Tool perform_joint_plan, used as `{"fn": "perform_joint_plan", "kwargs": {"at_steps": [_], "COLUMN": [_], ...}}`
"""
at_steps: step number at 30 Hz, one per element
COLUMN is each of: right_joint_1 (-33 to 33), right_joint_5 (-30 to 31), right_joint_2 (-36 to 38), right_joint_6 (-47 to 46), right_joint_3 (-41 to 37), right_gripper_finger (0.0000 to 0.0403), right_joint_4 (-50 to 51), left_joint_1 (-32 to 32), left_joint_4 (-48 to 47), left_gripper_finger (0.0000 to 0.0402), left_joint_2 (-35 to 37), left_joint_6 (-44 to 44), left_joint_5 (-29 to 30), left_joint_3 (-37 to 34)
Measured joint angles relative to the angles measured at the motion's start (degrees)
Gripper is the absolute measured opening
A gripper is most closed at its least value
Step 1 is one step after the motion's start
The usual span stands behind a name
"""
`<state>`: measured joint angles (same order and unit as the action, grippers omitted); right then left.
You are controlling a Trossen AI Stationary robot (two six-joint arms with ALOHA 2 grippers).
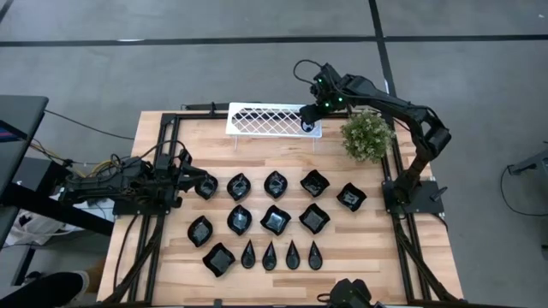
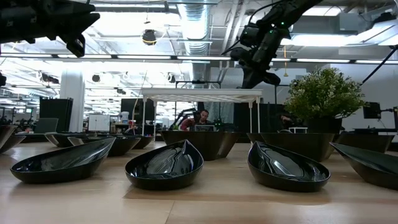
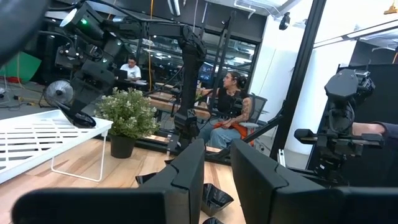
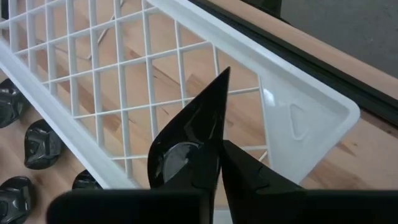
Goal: Pick & Place Mini shaped plates
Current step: Put the black drop shaped plate on the shelf, then adjust the shelf
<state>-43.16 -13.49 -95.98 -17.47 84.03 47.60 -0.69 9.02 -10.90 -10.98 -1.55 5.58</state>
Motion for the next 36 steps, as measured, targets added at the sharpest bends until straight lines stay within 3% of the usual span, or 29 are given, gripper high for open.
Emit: {"fn": "perform_joint_plan", "kwargs": {"at_steps": [11,28,36], "right_joint_1": [-0.1,-0.9,0.9], "right_joint_5": [0.3,0.5,0.7], "right_joint_2": [0.0,1.1,1.2], "right_joint_6": [0.0,0.1,1.5], "right_joint_3": [0.0,0.0,0.0], "right_gripper_finger": [0.0055,0.0056,0.0056], "right_joint_4": [0.0,0.7,-4.5], "left_joint_1": [0.0,0.0,0.0], "left_joint_4": [0.0,0.0,0.0], "left_gripper_finger": [0.0082,0.0082,0.0082], "left_joint_2": [0.0,0.0,0.0], "left_joint_6": [0.0,0.0,0.0], "left_joint_5": [0.0,0.0,0.0], "left_joint_3": [0.0,0.0,0.0]}}
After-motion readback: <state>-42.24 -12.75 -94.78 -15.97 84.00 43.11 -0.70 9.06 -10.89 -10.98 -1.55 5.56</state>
